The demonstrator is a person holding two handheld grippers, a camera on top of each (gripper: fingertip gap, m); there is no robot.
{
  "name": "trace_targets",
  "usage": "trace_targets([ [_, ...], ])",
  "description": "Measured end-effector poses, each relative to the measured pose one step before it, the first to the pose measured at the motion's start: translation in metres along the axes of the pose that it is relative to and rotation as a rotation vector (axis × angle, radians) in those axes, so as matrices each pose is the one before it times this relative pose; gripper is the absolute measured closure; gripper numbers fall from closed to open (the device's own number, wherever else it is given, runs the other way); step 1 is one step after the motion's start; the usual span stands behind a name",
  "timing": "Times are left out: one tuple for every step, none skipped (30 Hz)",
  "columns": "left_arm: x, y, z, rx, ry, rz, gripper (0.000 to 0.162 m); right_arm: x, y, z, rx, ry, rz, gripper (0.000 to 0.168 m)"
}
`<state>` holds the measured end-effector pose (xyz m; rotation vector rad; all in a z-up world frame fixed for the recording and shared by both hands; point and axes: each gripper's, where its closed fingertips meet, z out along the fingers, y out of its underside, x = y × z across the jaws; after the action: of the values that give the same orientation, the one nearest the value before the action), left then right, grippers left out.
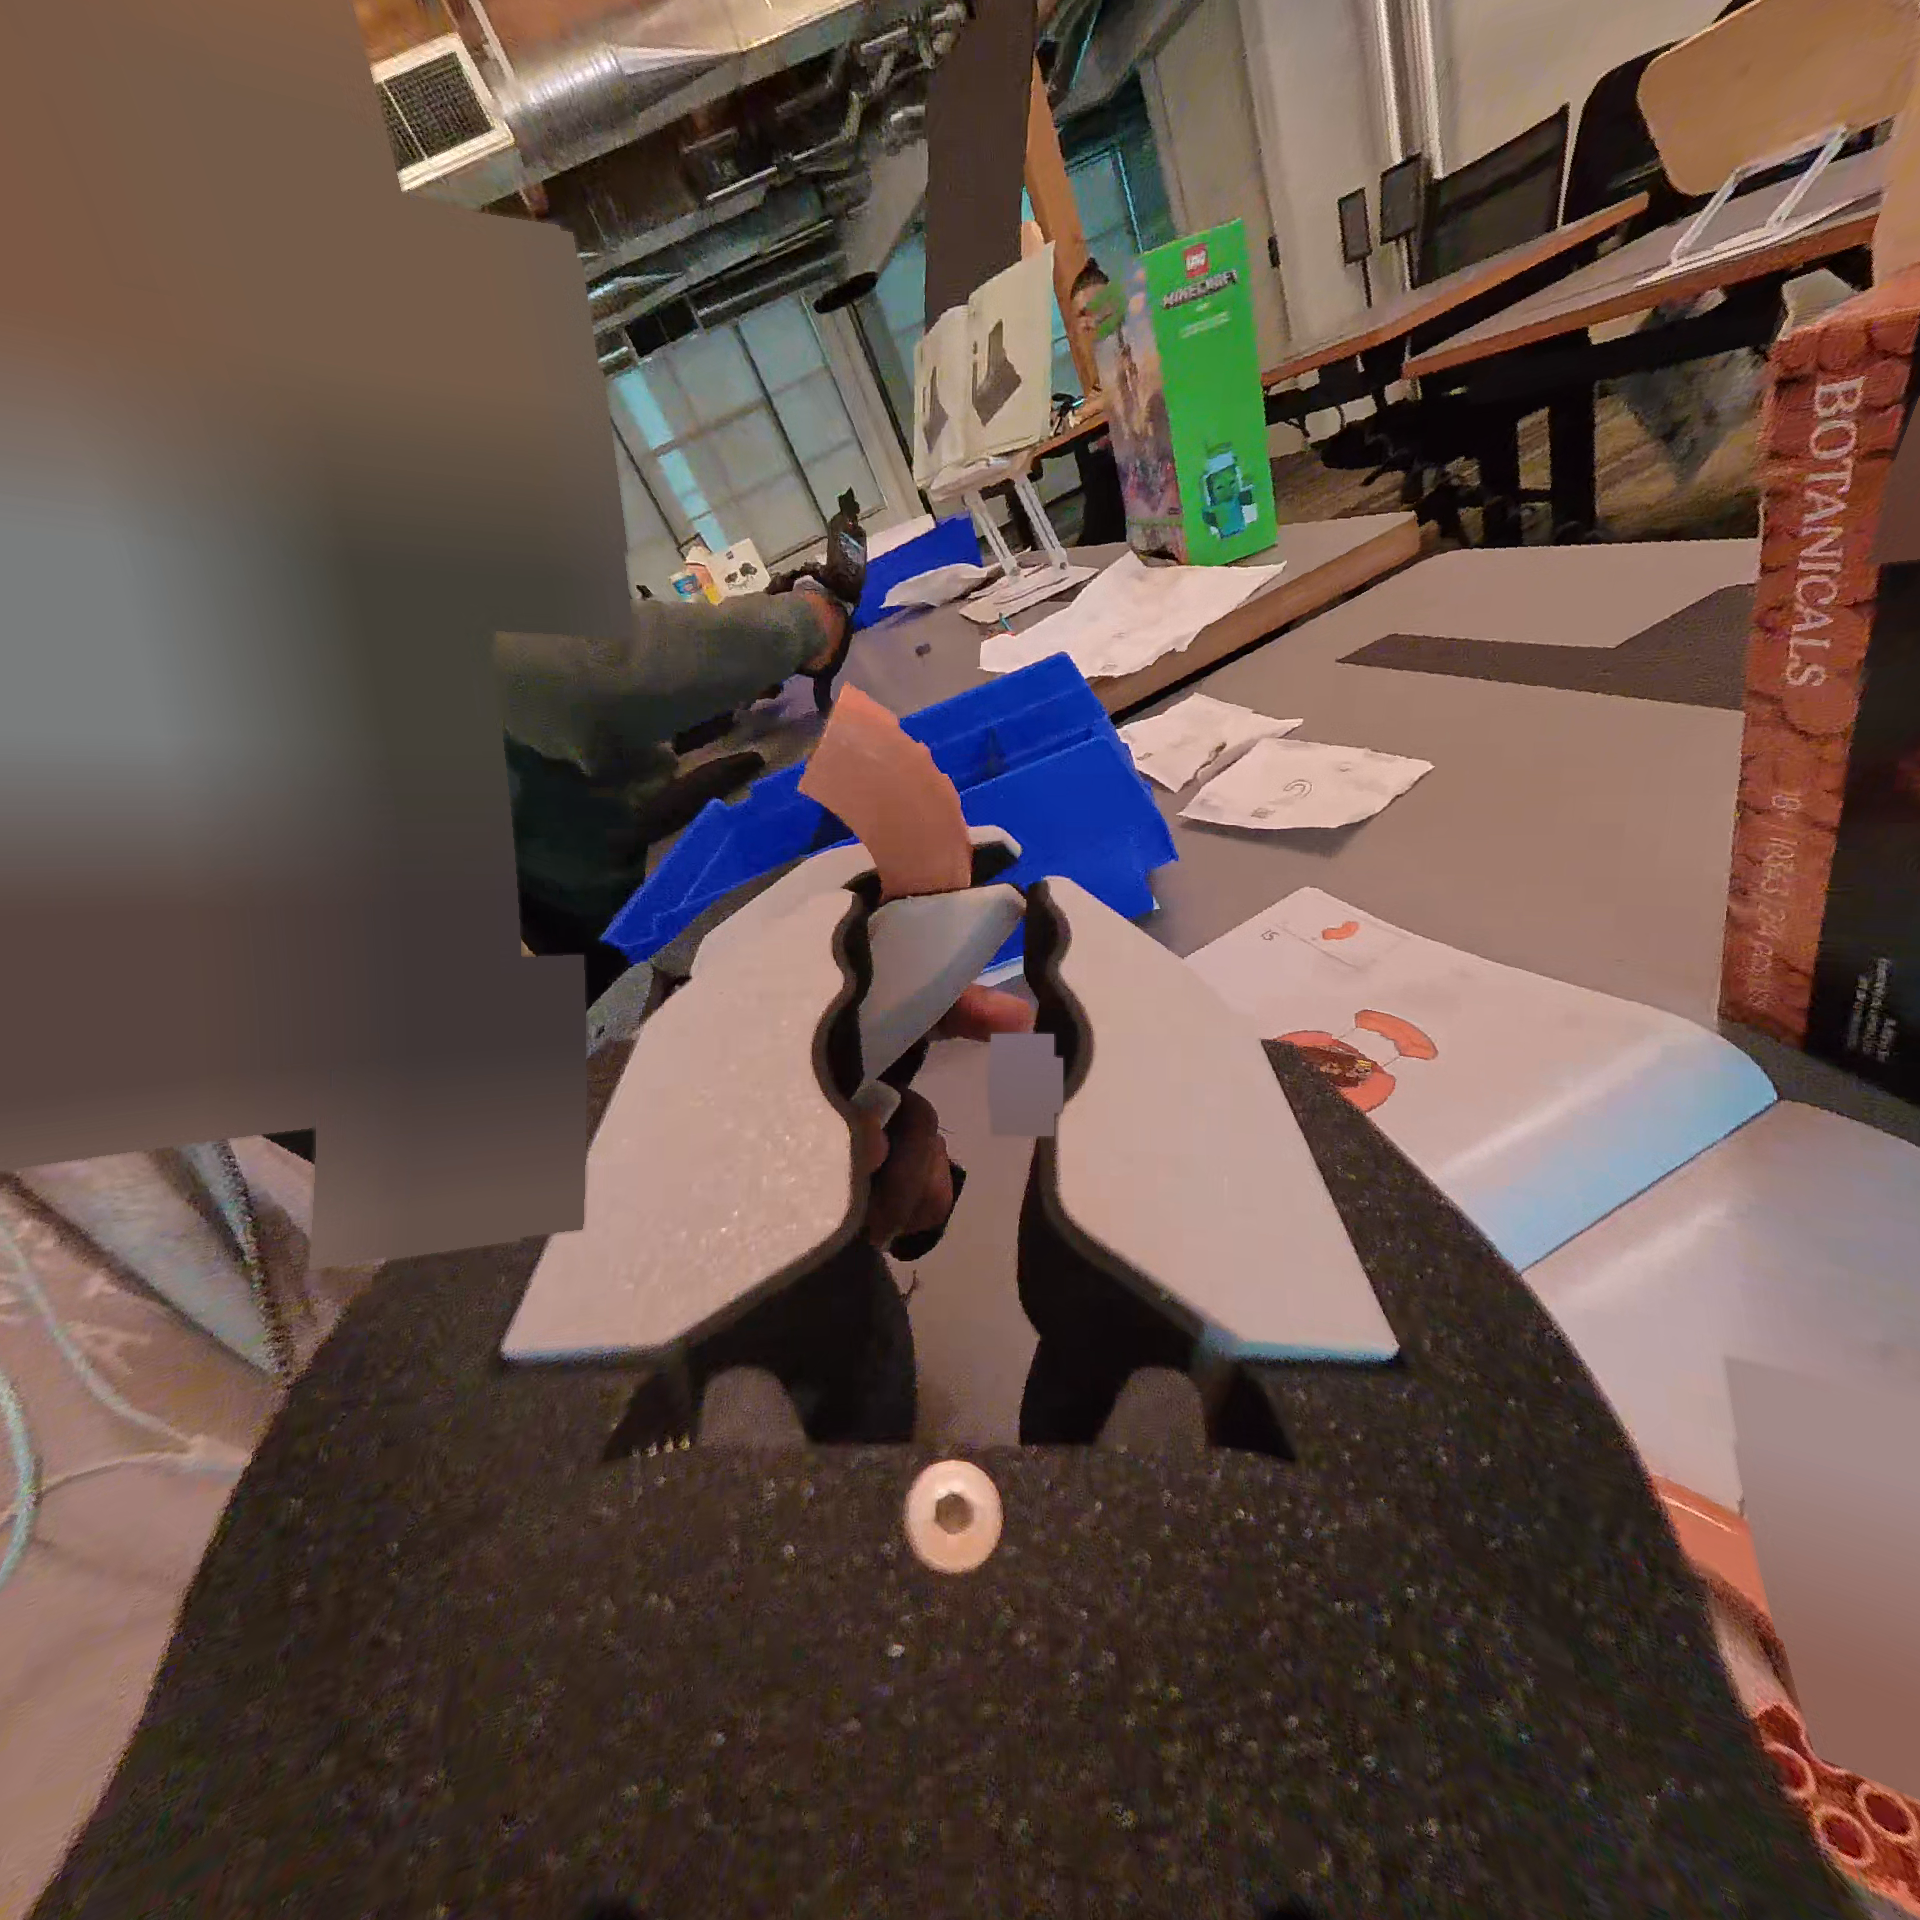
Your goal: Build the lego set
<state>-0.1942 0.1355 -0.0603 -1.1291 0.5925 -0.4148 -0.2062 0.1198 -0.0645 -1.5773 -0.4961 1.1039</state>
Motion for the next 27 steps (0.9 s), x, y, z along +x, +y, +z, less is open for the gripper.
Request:
trace_targets([
  [-0.00064,-0.00058,-0.00056,0.0027,-0.0062,-0.0028,0.153,-0.00083,-0.00044,0.00096,0.0115,-0.0050,0.0106,0.140],
  [-0.00053,-0.00037,-0.00054,0.0026,-0.0069,0.0012,0.153,-0.00024,-0.00025,0.00059,0.0138,-0.0047,0.0145,0.141],
  [-0.00021,-0.00029,-0.00045,0.0026,-0.0066,0.0069,0.153,-0.00025,-0.00061,0.00096,0.0166,-0.0058,0.0186,0.142],
  [0.00044,0.00013,-0.00054,0.0012,-0.0040,0.0076,0.153,-0.00007,-0.00215,-0.00012,0.0263,-0.0101,0.0183,0.142],
  [0.00097,0.00121,-0.00047,-0.0050,-0.0016,0.0041,0.152,-0.00109,-0.00278,-0.00010,0.0270,-0.0145,0.0179,0.144],
  [0.00116,0.00158,-0.00044,-0.0063,-0.0006,0.0002,0.152,-0.00128,-0.00103,-0.00008,0.0132,-0.0118,0.0102,0.147],
  [0.00089,0.00066,-0.00054,0.0002,-0.0019,-0.0045,0.152,-0.00225,0.00122,0.00025,-0.0021,-0.0152,-0.0070,0.153],
  [-0.00008,0.00012,-0.00057,0.0032,-0.0041,-0.0083,0.152,0.00014,0.00103,0.00021,-0.0012,0.0072,-0.0111,0.154],
  [0.00034,0.00041,-0.00049,0.0004,0.0009,-0.0082,0.152,0.00056,0.00026,-0.00034,0.0015,0.0139,-0.0166,0.154],
  [0.00100,0.00081,-0.00016,-0.0021,0.0042,-0.0065,0.152,0.00044,0.00045,-0.00051,-0.0012,0.0125,-0.0202,0.155],
  [0.00125,0.00033,-0.00031,0.0006,0.0037,-0.0035,0.152,-0.00044,0.00005,-0.00071,-0.0012,0.0035,-0.0174,0.155],
  [0.00157,-0.00005,-0.00055,0.0029,0.0040,-0.0031,0.152,-0.00058,0.00004,-0.00075,-0.0027,-0.0008,-0.0107,0.155],
  [0.00149,0.00036,-0.00029,-0.0015,0.0045,-0.0072,0.152,0.00062,0.00053,-0.00057,-0.0069,0.0021,-0.0041,0.154],
  [0.00095,0.00105,0.00021,-0.0059,0.0071,-0.0130,0.151,0.00115,0.00050,-0.00057,-0.0112,-0.0014,0.0026,0.154],
  [0.00010,0.00100,0.00062,-0.0047,0.0100,-0.0195,0.152,0.00141,0.00031,0.00013,-0.0172,-0.0058,0.0088,0.153],
  [-0.00089,0.00070,0.00100,-0.0051,0.0107,-0.0294,0.152,0.00108,-0.00074,0.00069,-0.0186,-0.0094,0.0116,0.153],
  [-0.00165,-0.00031,0.00122,-0.0029,0.0103,-0.0442,0.152,-0.00039,-0.00276,0.00095,-0.0112,-0.0143,0.0124,0.152],
  [-0.00235,-0.00160,0.00072,0.0010,0.0078,-0.0590,0.153,-0.00169,-0.00481,0.00055,0.0003,-0.0149,0.0047,0.150],
  [-0.00325,-0.00227,0.00006,0.0043,0.0026,-0.0602,0.152,0.00042,-0.00460,-0.00014,-0.0005,0.0047,-0.0042,0.147],
  [-0.00345,-0.00232,-0.00063,0.0081,-0.0021,-0.0518,0.152,0.00103,-0.00395,-0.00113,-0.0028,0.0107,-0.0151,0.144],
  [-0.00294,-0.00192,-0.00079,0.0075,0.0014,-0.0490,0.153,0.00073,-0.00332,-0.00209,-0.0022,0.0100,-0.0161,0.142],
  [-0.00166,-0.00168,-0.00085,0.0077,0.0090,-0.0512,0.153,0.00067,-0.00280,-0.00288,-0.0005,0.0116,-0.0099,0.137],
  [-0.00054,-0.00213,-0.00091,0.0098,0.0140,-0.0547,0.152,0.00007,-0.00127,-0.00346,-0.0053,0.0097,-0.0060,0.131],
  [0.00036,-0.00201,-0.00094,0.0078,0.0150,-0.0538,0.153,-0.00088,-0.00012,-0.00448,-0.0097,0.0059,-0.0090,0.129],
  [0.00091,-0.00163,-0.00079,0.0037,0.0142,-0.0477,0.153,-0.00049,-0.00063,-0.00563,0.0001,0.0114,-0.0150,0.129],
  [0.00241,-0.00133,-0.00099,0.0031,0.0205,-0.0406,0.153,0.00036,-0.00144,-0.00682,0.0104,0.0213,-0.0176,0.127],
  [0.00347,-0.00090,-0.00114,0.0019,0.0246,-0.0395,0.153,0.00082,-0.00185,-0.00786,0.0157,0.0253,-0.0173,0.125],
])
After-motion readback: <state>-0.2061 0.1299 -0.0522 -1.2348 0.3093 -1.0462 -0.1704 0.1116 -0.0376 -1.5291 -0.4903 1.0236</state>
